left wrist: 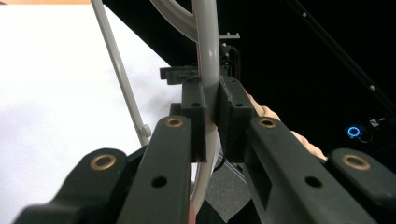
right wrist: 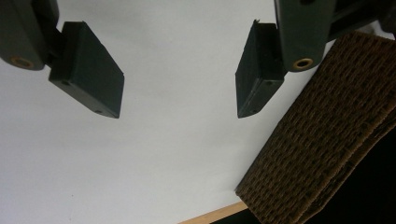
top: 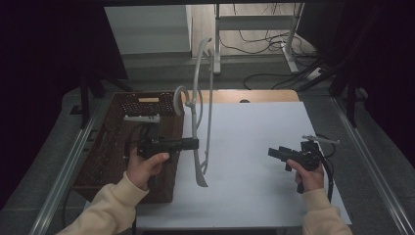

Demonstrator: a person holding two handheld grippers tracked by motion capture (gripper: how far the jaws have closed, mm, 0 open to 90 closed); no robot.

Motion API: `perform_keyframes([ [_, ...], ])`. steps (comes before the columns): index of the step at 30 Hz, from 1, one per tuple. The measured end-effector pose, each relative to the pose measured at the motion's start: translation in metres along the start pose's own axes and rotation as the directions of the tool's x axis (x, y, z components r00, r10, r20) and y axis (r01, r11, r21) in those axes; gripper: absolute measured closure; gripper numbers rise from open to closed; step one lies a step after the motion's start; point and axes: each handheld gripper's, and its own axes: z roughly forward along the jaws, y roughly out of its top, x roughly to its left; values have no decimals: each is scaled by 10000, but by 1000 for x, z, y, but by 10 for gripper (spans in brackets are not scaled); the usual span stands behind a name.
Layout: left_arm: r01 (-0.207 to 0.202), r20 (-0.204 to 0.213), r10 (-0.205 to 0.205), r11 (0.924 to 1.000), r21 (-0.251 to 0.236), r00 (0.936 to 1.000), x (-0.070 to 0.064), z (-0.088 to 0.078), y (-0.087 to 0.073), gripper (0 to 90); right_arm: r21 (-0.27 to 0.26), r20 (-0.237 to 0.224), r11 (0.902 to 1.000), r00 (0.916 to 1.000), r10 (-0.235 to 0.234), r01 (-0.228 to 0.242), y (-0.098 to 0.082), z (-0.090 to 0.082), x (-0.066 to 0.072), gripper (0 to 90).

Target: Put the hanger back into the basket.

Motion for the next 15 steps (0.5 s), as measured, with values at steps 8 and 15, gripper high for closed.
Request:
perform_keyframes([
  [8, -181, -180, 183, 9998, 78, 9997, 1, -37, 11, 823, -7, 38, 10000, 10000, 42, -42, 0, 1, -1, 328],
  [15, -282, -262, 285, 9996, 85, 9993, 9, -73, 12, 823, -3, 55, 9999, 9999, 149, -149, -1, 0, -3, 328],
])
